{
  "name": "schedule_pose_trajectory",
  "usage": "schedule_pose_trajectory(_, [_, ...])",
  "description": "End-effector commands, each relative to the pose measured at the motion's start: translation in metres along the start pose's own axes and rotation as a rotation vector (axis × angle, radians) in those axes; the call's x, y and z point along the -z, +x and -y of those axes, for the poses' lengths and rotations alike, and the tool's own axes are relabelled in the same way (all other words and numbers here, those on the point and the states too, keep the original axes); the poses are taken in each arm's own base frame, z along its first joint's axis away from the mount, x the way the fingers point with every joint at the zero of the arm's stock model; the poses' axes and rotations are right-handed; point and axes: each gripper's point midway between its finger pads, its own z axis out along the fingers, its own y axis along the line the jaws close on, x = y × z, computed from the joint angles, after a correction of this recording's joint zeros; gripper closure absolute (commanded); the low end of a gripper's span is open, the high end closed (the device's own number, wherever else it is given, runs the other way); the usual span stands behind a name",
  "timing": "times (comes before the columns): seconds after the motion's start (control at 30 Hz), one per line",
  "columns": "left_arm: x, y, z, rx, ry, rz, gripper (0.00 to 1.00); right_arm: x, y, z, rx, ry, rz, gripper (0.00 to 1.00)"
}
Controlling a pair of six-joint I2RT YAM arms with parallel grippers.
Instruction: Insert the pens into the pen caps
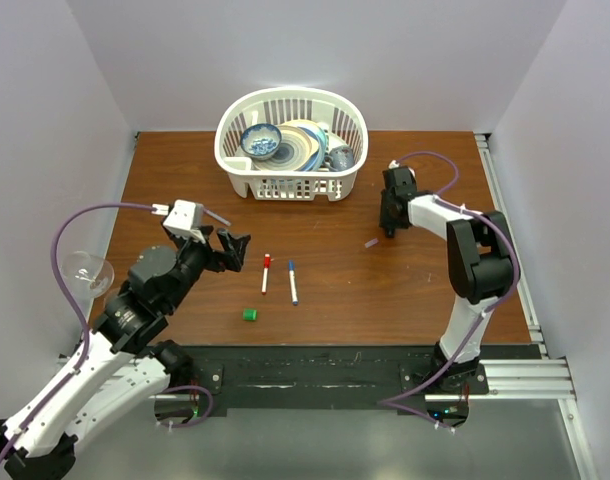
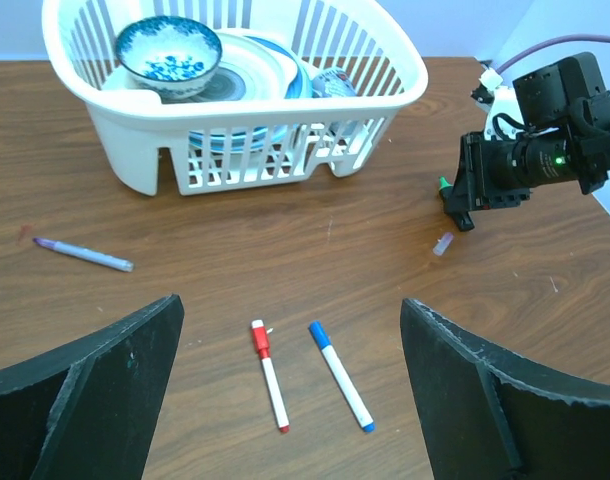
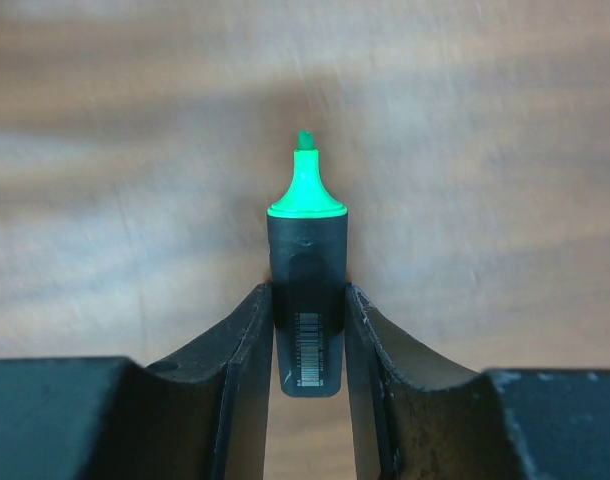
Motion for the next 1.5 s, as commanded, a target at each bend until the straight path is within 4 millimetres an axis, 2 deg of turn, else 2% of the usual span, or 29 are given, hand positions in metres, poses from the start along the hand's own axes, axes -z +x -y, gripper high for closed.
schedule_pose_trajectory(0.0, [-0.005, -0.001, 0.014, 0.067, 0.051, -0.021, 0.06, 0.025, -0.005, 0.008, -0.013, -0.010, 0.059, 0.81])
schedule_pose_trajectory(0.07, [-0.009, 0.010, 0.014, 0.089, 0.034, -0.076, 0.07, 0.042, -0.014, 0.008, -0.017, -0.030, 0.105, 0.84])
schedule_pose_trajectory(0.13, [-0.011, 0.011, 0.019, 0.143, 0.034, -0.098, 0.09, 0.055, -0.019, 0.007, -0.031, -0.057, 0.136, 0.86])
schedule_pose_trajectory(0.17, [-0.014, 0.014, 0.021, 0.152, 0.038, -0.115, 0.09, 0.060, -0.015, 0.005, -0.036, -0.079, 0.134, 0.86])
schedule_pose_trajectory(0.23, [-0.015, 0.013, 0.032, 0.182, 0.083, -0.128, 0.11, 0.082, -0.023, -0.007, -0.063, -0.164, 0.176, 0.86])
schedule_pose_trajectory(0.27, [-0.019, 0.011, 0.037, 0.190, 0.099, -0.128, 0.12, 0.087, -0.016, -0.018, -0.065, -0.224, 0.179, 0.86])
schedule_pose_trajectory(0.3, [-0.020, 0.007, 0.044, 0.206, 0.125, -0.129, 0.12, 0.105, -0.018, -0.033, -0.065, -0.317, 0.203, 0.87])
schedule_pose_trajectory(0.4, [-0.030, 0.004, 0.051, 0.236, 0.131, -0.151, 0.15, 0.131, -0.002, -0.062, -0.031, -0.404, 0.225, 0.87])
schedule_pose_trajectory(0.43, [-0.032, 0.004, 0.055, 0.241, 0.138, -0.162, 0.15, 0.148, -0.001, -0.069, -0.025, -0.437, 0.254, 0.87])
schedule_pose_trajectory(0.47, [-0.038, 0.006, 0.058, 0.246, 0.142, -0.178, 0.15, 0.163, 0.007, -0.089, 0.008, -0.488, 0.268, 0.88])
schedule_pose_trajectory(0.53, [-0.045, 0.008, 0.068, 0.263, 0.180, -0.195, 0.16, 0.186, 0.013, -0.103, 0.002, -0.551, 0.305, 0.88])
schedule_pose_trajectory(0.57, [-0.050, 0.015, 0.072, 0.264, 0.192, -0.221, 0.16, 0.200, 0.018, -0.119, 0.016, -0.598, 0.323, 0.88])
schedule_pose_trajectory(0.63, [-0.055, 0.018, 0.082, 0.279, 0.237, -0.236, 0.18, 0.217, 0.022, -0.131, -0.003, -0.644, 0.351, 0.89])
schedule_pose_trajectory(0.67, [-0.059, 0.024, 0.083, 0.282, 0.238, -0.252, 0.18, 0.229, 0.027, -0.144, 0.011, -0.685, 0.359, 0.89])
schedule_pose_trajectory(0.77, [-0.068, 0.028, 0.088, 0.295, 0.251, -0.264, 0.21, 0.252, 0.030, -0.162, -0.002, -0.738, 0.389, 0.91])
schedule_pose_trajectory(0.93, [-0.080, 0.030, 0.096, 0.312, 0.268, -0.272, 0.26, 0.282, 0.033, -0.186, 0.004, -0.815, 0.411, 0.91])
schedule_pose_trajectory(1.07, [-0.086, 0.034, 0.106, 0.328, 0.321, -0.284, 0.27, 0.297, 0.039, -0.200, 0.018, -0.842, 0.421, 0.92])
schedule_pose_trajectory(1.13, [-0.087, 0.040, 0.108, 0.338, 0.328, -0.300, 0.31, 0.301, 0.037, -0.203, 0.017, -0.839, 0.434, 0.92])
schedule_pose_trajectory(1.3, [-0.089, 0.057, 0.098, 0.347, 0.268, -0.341, 0.36, 0.313, 0.037, -0.213, 0.013, -0.851, 0.463, 0.93])
schedule_pose_trajectory(1.47, [-0.089, 0.071, 0.101, 0.360, 0.277, -0.382, 0.42, 0.319, 0.036, -0.217, 0.005, -0.854, 0.485, 0.93])
